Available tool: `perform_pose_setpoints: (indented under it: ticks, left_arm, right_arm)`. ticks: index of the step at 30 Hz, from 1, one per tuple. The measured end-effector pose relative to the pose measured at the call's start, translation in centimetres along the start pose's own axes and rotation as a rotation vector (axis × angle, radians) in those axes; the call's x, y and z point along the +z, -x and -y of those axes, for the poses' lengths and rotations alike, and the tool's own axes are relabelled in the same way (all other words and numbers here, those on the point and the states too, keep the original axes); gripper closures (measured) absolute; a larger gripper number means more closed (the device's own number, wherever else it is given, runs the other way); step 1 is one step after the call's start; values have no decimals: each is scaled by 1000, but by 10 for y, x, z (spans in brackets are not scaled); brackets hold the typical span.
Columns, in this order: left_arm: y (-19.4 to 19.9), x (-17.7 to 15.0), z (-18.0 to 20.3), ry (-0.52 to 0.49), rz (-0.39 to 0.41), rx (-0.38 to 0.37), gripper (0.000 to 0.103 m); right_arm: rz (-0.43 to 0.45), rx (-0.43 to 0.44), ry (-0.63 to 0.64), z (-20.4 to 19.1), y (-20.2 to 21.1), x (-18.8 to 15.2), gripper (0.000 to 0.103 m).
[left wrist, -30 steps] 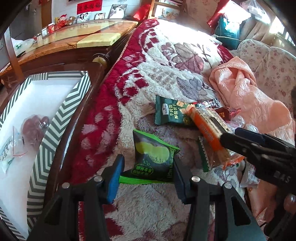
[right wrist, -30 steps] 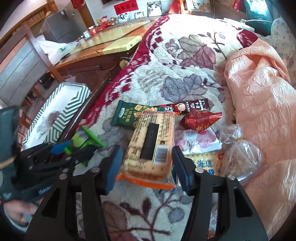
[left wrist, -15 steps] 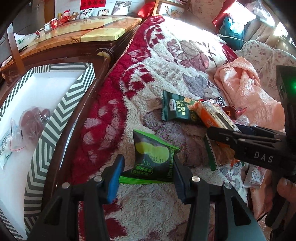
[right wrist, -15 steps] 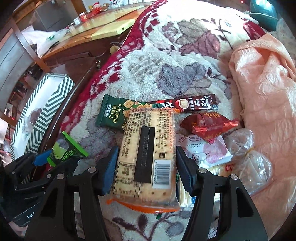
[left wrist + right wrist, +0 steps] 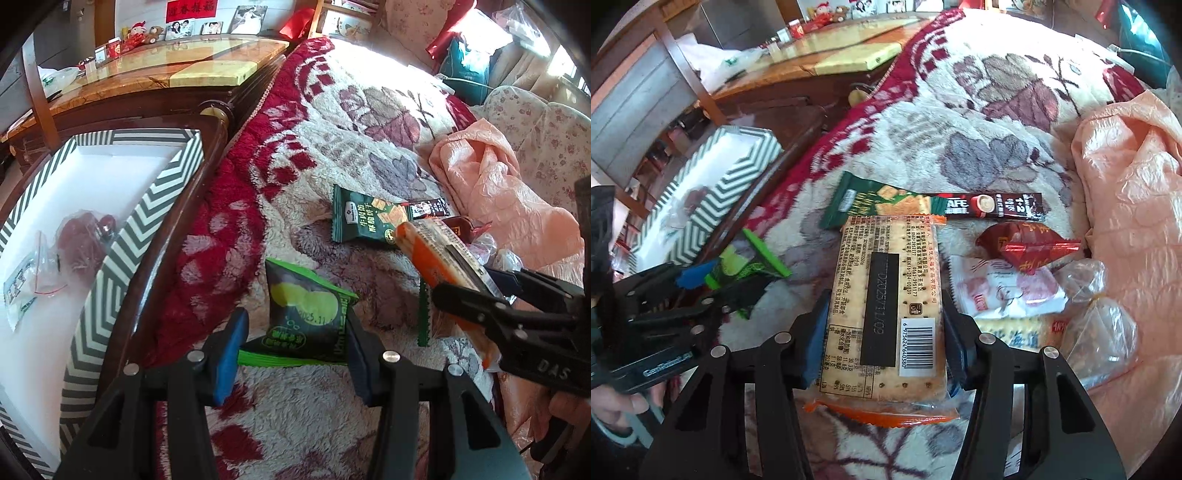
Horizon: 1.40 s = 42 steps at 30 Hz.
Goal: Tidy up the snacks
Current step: 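Grasp the green snack bag with the left gripper while the right grasps the cracker pack, then carry the green bag and cracker pack over the white box with both grippers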
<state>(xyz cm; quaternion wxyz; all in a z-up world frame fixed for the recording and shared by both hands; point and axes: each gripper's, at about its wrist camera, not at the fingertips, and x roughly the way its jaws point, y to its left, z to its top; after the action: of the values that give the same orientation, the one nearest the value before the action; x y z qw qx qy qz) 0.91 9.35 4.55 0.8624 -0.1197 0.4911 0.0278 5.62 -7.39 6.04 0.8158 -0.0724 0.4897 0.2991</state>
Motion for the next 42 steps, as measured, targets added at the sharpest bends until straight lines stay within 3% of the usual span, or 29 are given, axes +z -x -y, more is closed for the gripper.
perform_pose_setpoints:
  ticks: [15,42]
  left_arm:
    - [31,0,-24,37,64,46,50]
    - [72,9,-114,154,142,163,50]
  right_arm:
    - [55,54,34,-46,18,1,50]
    - [42,114,157,-128,4,31,50]
